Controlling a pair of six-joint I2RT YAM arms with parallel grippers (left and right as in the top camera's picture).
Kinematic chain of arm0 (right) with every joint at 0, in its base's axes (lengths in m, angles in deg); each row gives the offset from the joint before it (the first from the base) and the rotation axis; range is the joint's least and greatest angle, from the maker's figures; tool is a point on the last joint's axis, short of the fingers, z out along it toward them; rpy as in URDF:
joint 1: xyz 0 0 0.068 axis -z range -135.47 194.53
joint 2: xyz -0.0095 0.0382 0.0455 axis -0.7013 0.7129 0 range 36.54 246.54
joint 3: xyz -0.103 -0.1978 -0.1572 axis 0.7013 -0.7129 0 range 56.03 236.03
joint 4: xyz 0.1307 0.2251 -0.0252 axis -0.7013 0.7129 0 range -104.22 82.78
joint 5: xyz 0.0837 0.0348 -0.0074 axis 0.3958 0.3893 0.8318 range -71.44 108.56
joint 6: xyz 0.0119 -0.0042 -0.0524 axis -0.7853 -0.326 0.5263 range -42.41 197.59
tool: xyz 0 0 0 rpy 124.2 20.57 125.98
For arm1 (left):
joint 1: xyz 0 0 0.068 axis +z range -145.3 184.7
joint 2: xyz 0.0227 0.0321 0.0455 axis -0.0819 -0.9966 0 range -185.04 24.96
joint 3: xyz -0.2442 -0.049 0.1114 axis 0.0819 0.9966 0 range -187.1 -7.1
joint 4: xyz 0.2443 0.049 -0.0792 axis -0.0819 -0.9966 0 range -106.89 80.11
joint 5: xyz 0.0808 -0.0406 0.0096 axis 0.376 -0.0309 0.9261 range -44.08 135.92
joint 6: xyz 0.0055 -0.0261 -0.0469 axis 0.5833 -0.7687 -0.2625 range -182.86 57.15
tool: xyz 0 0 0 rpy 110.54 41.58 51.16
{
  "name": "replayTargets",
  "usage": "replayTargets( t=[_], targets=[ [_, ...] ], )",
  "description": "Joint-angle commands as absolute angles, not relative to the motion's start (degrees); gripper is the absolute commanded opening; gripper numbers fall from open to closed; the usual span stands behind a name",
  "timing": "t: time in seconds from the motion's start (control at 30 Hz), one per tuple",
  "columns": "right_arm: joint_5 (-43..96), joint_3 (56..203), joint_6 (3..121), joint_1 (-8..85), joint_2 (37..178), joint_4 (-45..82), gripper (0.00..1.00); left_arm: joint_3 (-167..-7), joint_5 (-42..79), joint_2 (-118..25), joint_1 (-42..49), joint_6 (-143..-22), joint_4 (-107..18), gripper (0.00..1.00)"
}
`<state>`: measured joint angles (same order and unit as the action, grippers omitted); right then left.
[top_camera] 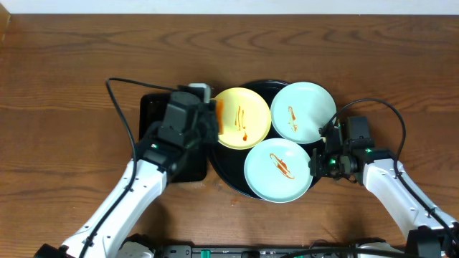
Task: Clean dirty plates on tray and stack at the side
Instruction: 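Move the sponge over the front light-blue plate held by right gripper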
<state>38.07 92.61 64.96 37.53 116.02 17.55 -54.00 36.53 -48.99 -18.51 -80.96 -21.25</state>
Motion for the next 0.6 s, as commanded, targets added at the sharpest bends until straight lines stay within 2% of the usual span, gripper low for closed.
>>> replayTargets(
  t=[0.0, 0.3, 0.4, 0.57],
  targets=[
    [38.1, 93.4, 64.1, 36.6, 116.3, 17.2, 0.01, -54.0, 31.5, -49.5, -23.5, -83.1, -18.7, 0.07],
    [38.2, 93.4, 64.0, 36.6, 116.3, 17.3, 0.01, -55.0, 30.9, -58.2, -36.9, -97.1, -12.4, 0.07],
    [38.1, 93.4, 63.8, 36.6, 116.3, 17.3, 0.01, -58.6, 29.9, -61.6, -38.8, -98.1, -16.2, 0.07],
    [38.1, 93.4, 63.8, 36.6, 116.3, 17.3, 0.01, -69.5, 29.9, -66.0, -39.2, -93.7, -30.5, 0.07]
  ],
)
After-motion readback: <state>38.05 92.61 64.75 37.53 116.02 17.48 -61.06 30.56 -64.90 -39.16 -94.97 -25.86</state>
